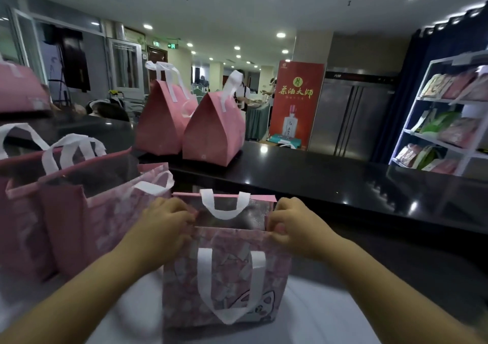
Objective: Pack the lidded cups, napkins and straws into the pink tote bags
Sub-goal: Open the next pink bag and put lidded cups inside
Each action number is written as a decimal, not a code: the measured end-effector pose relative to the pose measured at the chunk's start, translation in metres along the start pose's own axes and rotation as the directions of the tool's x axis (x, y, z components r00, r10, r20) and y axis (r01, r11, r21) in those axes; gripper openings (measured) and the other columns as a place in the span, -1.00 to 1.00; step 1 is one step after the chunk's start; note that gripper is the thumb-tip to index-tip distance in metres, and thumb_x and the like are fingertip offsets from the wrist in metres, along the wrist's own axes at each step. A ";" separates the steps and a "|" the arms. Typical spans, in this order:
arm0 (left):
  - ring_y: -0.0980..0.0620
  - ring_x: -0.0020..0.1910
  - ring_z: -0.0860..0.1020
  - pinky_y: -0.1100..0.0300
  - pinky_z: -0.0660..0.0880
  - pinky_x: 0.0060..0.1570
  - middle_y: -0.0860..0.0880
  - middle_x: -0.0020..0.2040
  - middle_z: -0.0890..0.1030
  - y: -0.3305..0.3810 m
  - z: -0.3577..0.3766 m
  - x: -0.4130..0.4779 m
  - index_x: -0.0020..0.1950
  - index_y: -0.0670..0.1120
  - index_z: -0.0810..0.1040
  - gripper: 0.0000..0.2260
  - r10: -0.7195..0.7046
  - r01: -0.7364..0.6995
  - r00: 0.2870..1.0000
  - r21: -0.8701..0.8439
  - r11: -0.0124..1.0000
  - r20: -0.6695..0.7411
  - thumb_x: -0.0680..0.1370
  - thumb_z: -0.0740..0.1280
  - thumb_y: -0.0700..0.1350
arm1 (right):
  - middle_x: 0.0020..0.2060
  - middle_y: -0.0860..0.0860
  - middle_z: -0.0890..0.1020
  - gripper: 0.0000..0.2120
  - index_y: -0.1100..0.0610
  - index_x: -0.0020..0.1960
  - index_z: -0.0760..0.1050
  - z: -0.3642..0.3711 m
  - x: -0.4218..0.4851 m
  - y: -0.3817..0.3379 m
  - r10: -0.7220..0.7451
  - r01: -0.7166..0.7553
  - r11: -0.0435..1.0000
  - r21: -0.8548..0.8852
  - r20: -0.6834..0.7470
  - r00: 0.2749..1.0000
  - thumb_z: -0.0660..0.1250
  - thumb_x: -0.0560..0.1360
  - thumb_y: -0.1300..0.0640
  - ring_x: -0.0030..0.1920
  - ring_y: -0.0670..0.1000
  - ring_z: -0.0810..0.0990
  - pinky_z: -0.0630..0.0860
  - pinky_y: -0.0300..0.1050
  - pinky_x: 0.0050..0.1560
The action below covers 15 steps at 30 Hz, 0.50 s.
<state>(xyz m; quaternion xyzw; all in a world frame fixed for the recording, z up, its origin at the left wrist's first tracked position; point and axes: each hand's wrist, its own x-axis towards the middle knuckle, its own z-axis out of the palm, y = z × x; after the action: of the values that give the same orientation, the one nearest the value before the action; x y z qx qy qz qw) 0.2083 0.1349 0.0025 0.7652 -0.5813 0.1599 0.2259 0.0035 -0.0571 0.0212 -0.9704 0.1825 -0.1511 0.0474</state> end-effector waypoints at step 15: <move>0.03 -0.20 0.48 0.20 0.42 -0.18 -0.01 -0.10 0.51 0.065 0.041 0.028 -0.09 -0.14 0.60 -0.87 -0.073 0.046 0.995 -0.311 0.949 -0.075 0.40 0.45 -0.16 | -0.16 -0.07 0.56 -0.91 0.07 -0.02 0.57 -0.017 -0.108 0.037 0.400 -0.379 0.916 0.128 -0.260 0.879 0.31 0.50 0.16 -0.17 -0.06 0.52 0.55 -0.06 -0.14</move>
<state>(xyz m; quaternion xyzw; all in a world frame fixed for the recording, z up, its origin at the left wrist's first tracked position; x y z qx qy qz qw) 0.1523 0.0758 -0.0076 0.7300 -0.5657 0.0925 0.3722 -0.1102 -0.0523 0.0019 -0.8800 0.3731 -0.2811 0.0858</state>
